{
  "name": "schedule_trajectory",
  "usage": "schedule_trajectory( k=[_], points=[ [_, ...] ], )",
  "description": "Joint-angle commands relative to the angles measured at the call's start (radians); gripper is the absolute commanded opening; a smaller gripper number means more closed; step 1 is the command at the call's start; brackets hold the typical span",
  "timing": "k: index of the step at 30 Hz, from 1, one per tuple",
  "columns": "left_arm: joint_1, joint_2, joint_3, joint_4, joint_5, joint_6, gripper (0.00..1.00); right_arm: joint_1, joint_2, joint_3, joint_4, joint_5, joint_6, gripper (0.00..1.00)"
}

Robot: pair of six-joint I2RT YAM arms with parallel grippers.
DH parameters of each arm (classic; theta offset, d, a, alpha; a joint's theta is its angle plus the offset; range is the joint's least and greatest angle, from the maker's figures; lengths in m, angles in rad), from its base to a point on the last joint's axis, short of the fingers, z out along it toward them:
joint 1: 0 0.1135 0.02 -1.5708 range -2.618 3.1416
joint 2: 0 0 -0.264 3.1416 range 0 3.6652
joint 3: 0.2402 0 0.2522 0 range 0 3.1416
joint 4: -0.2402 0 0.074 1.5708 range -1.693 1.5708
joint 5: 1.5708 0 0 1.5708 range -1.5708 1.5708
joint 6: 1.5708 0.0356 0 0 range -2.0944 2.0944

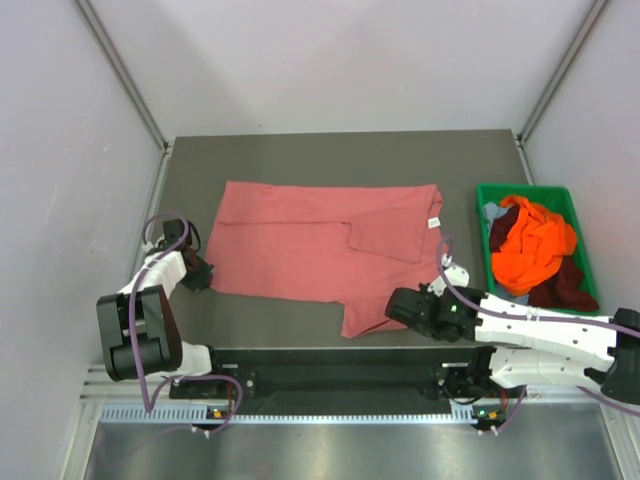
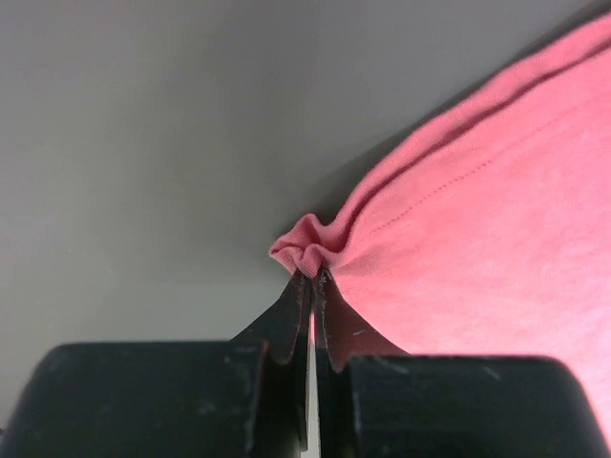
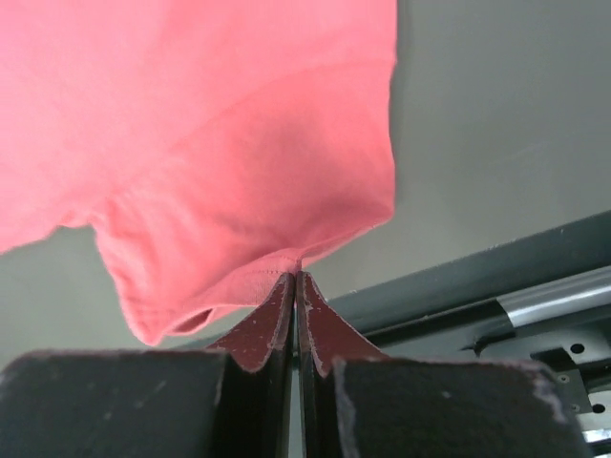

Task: Fold and stack the t-shirts
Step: Fold the tshirt

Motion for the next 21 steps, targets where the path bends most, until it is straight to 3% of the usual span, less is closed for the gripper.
schedule_trajectory(
  k=[1, 6, 13, 21],
  points=[
    [0.005, -0.045, 0.023, 0.047, 0.044, 0.023, 0.00, -0.016, 0.010, 0.094, -0.074, 0.143, 0.001, 0.00],
    [0.005, -0.026, 0.114, 0.014, 0.090, 0.049, 0.00, -0.091, 0.062, 0.170, -0.070, 0.200, -0.114, 0.00],
    [0.005, 0.056, 0.201, 0.001, 0.133, 0.066, 0.00, -0.309, 0.154, 0.252, 0.048, 0.228, -0.384, 0.00],
    [0.002, 0.227, 0.365, -0.017, 0.171, 0.077, 0.00, -0.467, 0.242, 0.350, 0.180, 0.245, -0.605, 0.00]
  ],
)
